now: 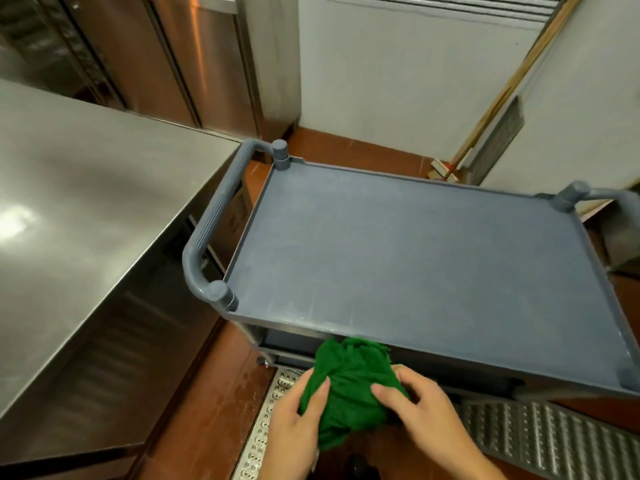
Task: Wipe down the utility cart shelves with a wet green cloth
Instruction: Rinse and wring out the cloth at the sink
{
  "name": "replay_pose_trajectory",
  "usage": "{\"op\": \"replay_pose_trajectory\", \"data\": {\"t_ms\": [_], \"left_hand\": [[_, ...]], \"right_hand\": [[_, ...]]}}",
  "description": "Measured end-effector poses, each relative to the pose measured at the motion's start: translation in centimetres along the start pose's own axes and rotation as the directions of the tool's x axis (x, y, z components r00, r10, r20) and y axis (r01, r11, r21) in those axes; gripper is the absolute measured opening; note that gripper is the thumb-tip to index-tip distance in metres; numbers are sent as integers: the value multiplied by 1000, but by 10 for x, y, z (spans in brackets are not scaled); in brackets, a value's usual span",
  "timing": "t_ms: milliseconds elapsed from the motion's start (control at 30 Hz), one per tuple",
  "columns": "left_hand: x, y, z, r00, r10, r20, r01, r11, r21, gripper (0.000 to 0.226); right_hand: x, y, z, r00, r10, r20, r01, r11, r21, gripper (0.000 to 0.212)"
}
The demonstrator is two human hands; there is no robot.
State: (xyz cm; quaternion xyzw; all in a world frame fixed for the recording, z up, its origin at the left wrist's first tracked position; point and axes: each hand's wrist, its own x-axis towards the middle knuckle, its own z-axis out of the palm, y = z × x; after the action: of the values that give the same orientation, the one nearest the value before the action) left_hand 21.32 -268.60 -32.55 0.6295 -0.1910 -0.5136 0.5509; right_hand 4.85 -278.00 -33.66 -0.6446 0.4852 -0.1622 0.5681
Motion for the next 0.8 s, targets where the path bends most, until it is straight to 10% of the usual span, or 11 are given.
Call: {"op": "replay_pose_trajectory", "data": {"t_ms": [300,500,700,800], "left_hand": [[-5,42,6,972,202,123,-224,951,211,25],[-6,42,-6,980,130,149,-181,896,406,74],[-7,45,7,960,64,271,-237,699,675,24],[-8,42,9,972,111,207,-226,683,694,33]], "right_hand": [[-14,-71,-59,952,-202,-231,249,948,197,28],[-20,-91,-92,910,-331,-251,389,891,235,32],[-21,-86,-102,907,-357,-223,392,910,137,33],[-11,-72,-100,935,-282,-213,308,946,97,27]]}}
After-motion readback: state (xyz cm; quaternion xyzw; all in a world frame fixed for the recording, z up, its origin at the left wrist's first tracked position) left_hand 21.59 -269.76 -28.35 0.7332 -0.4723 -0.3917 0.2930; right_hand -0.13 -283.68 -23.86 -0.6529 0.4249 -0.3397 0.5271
